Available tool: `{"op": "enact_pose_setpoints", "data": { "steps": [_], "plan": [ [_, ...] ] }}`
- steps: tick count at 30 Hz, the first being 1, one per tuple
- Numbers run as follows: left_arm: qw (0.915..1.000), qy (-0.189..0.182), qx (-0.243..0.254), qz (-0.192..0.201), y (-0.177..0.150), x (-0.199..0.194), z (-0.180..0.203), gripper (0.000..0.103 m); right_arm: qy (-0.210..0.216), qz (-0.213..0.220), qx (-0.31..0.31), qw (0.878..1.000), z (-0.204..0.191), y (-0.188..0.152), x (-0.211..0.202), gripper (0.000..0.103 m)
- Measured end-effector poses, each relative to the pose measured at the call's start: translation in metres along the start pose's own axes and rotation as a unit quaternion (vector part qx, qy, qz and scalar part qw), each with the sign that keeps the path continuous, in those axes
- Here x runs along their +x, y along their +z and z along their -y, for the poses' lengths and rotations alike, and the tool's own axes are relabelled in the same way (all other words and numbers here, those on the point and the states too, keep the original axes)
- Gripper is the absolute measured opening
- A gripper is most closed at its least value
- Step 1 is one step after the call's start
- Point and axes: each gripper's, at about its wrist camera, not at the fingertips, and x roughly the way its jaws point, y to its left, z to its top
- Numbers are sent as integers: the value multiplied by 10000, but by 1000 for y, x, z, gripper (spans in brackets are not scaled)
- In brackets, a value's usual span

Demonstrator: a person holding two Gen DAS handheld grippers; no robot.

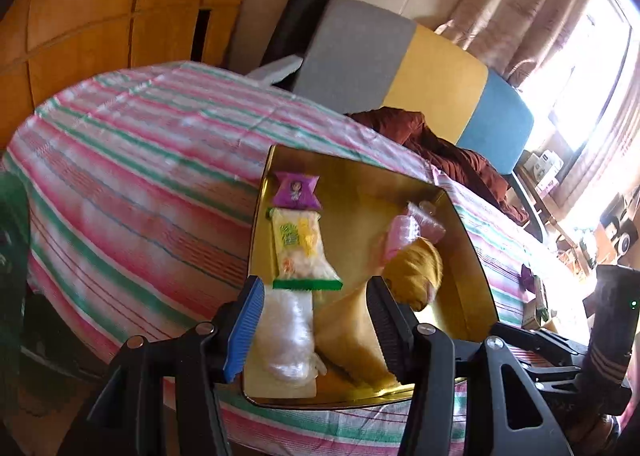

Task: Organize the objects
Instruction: 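Place plastic bag in tray with left tool while right tool drops yellow pouch, then open both tools and withdraw them from the tray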

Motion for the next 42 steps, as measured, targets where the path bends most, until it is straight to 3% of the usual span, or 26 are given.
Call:
{"op": "enact_pose_setpoints", "data": {
  "steps": [4, 7, 14, 17, 20, 22, 26, 30, 35, 42],
  "plan": [
    [9999, 3, 161, 12, 1, -2, 10, 54, -215, 142, -150, 9996, -5, -1, -5, 94],
    [9998, -16, 201, -77, 0, 0, 14, 54, -270, 216, -208, 9992, -4, 6, -6, 96],
    [9997, -99, 170, -158, -4, 3, 15, 54, 369, 436, -207, 9982, -4, 66, 11, 96],
    [9997, -92, 89, -201, -6, 5, 10, 54, 826, 272, -117, 9961, -5, 93, 34, 96],
    [9996, -94, 10, -273, -8, 7, 3, 54, 954, -50, -37, 9954, -6, 107, 66, 96],
    [9995, -98, -35, -309, -10, 8, -2, 54, 917, -352, 32, 9952, -6, 103, 84, 96],
    [9992, -70, -124, -367, -12, 11, -11, 54, 1302, -885, 308, 9870, 3, 65, 91, 96],
    [9991, -60, -212, -365, -10, 16, -15, 54, 1508, -823, 597, 9833, 15, 33, 68, 96],
    [9993, -85, -102, -348, -9, 15, -7, 54, 1365, -554, 546, 9876, 17, 25, 42, 97],
    [9996, 150, 140, -196, -7, 4, 4, 54, 325, 156, 29, 9993, -1, 23, 10, 103]
  ]
}}
